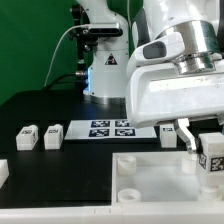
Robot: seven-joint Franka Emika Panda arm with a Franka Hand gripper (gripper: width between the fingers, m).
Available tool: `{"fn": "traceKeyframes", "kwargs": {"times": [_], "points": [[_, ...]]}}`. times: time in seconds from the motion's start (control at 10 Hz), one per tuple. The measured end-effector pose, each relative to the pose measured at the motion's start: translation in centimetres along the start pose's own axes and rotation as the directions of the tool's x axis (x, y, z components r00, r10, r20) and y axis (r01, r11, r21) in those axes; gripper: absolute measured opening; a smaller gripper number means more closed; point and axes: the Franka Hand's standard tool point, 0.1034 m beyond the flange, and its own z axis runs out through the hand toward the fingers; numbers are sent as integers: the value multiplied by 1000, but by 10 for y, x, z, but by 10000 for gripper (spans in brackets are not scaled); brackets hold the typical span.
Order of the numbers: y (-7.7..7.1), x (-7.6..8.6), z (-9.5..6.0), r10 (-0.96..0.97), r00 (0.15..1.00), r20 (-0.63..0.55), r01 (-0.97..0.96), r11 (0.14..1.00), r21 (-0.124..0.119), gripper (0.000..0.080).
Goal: Assemble one leg
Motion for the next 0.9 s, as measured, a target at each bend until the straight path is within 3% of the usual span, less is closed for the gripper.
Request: {"fn": "traceKeyframes", "kwargs": {"times": [0.7,0.9], "points": [[0,-17,5,2,999,32,-2,1000,0,291],[2,-11,11,5,1000,7,-5,1000,-4,291]]}}
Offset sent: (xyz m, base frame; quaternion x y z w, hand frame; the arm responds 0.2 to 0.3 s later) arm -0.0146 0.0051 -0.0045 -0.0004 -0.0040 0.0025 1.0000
